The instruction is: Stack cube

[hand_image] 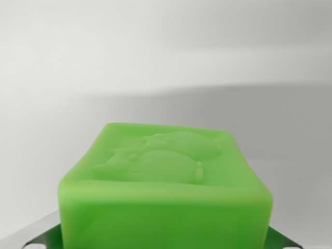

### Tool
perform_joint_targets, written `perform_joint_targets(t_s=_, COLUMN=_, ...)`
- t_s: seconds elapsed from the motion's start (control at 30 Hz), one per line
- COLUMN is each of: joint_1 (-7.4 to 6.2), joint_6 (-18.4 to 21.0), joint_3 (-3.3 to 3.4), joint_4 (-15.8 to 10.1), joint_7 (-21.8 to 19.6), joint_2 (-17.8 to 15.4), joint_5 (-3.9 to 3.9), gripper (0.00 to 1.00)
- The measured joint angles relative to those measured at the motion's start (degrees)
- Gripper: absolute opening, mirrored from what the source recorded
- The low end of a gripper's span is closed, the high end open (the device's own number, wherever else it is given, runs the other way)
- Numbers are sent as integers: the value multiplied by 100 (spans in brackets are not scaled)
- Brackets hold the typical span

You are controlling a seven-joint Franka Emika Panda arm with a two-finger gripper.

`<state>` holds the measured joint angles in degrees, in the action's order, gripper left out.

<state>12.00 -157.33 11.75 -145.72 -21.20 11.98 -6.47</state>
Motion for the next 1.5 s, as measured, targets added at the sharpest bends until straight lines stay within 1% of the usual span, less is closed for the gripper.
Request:
perform_joint_targets(t_s=0.87, joint_1=-597, joint_6=17, joint_3=-10, joint_4=-114, joint_7=-567, joint_2=-152, joint_5=96, gripper=0)
perform_joint_targets(t_s=1.5, joint_1=-1029, joint_6=75, joint_3=-49, joint_4=-128, joint_7=-1001, joint_2=-224, joint_5=158, gripper=0)
